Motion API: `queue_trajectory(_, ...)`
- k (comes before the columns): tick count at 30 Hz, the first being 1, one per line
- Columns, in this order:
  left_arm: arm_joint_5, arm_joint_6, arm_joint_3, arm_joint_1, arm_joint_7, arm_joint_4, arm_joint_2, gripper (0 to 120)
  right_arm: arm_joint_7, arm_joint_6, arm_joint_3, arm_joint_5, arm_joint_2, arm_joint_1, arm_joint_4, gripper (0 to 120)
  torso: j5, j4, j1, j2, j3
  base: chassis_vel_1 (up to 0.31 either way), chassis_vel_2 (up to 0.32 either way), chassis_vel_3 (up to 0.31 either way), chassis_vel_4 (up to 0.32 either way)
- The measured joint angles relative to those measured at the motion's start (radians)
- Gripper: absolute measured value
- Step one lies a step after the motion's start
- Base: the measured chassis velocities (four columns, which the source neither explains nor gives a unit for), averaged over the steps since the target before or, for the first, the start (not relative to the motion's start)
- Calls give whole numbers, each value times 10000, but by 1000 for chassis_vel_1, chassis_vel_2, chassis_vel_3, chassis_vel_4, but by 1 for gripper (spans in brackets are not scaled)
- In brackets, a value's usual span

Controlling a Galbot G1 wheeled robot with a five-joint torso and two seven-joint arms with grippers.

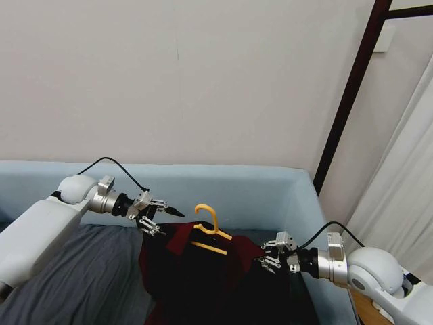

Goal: Pick up the clothes from the sofa and hang them on the clothes hanger.

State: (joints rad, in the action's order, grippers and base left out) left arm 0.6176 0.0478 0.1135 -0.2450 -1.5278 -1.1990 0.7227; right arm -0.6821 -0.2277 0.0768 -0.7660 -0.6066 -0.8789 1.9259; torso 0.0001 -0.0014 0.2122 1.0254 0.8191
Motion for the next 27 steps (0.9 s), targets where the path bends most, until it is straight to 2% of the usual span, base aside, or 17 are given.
queue_trajectory(1,-38,103,-110,-92,-2,120,-35,86,10,17,20,-34,-12,-20,1,8,-3,2,0,-1,0,0,0,0,0)
queue_trajectory(2,-38,103,-110,-92,-2,120,-35,86,10,17,20,-34,-12,-20,1,8,-3,2,0,-1,0,0,0,0,0)
queue_trajectory(6,-31,257,-647,-95,-3,654,-82,104,66,74,273,-219,23,-49,199,8,-3,-1,0,-1,0,0,0,0,0)
queue_trajectory(10,58,304,-822,29,-2,915,-228,109,104,81,461,-431,227,-23,383,8,3,-2,0,-1,0,0,0,0,0)
queue_trajectory(11,109,386,-903,27,-3,1021,-436,111,163,85,606,-761,528,30,591,8,0,-2,0,-1,1,0,0,0,0)
queue_trajectory(14,137,471,-1042,-142,-5,1009,-653,113,204,91,771,-1097,922,110,807,8,-2,3,0,0,0,0,0,0,0)
queue_trajectory(16,248,497,-1370,-556,-11,846,-908,115,295,94,1002,-1623,1647,196,1171,8,-3,2,0,0,0,0,0,0,0)
queue_trajectory(20,288,510,-1648,-814,-11,766,-1024,114,377,94,1144,-1909,2154,173,1466,8,-5,-2,0,0,0,0,0,0,0)
queue_trajectory(27,589,589,-2226,-1462,-10,710,-1304,106,1386,64,1638,-3394,3231,234,2220,8,-1,0,-1,0,0,0,0,0,0)
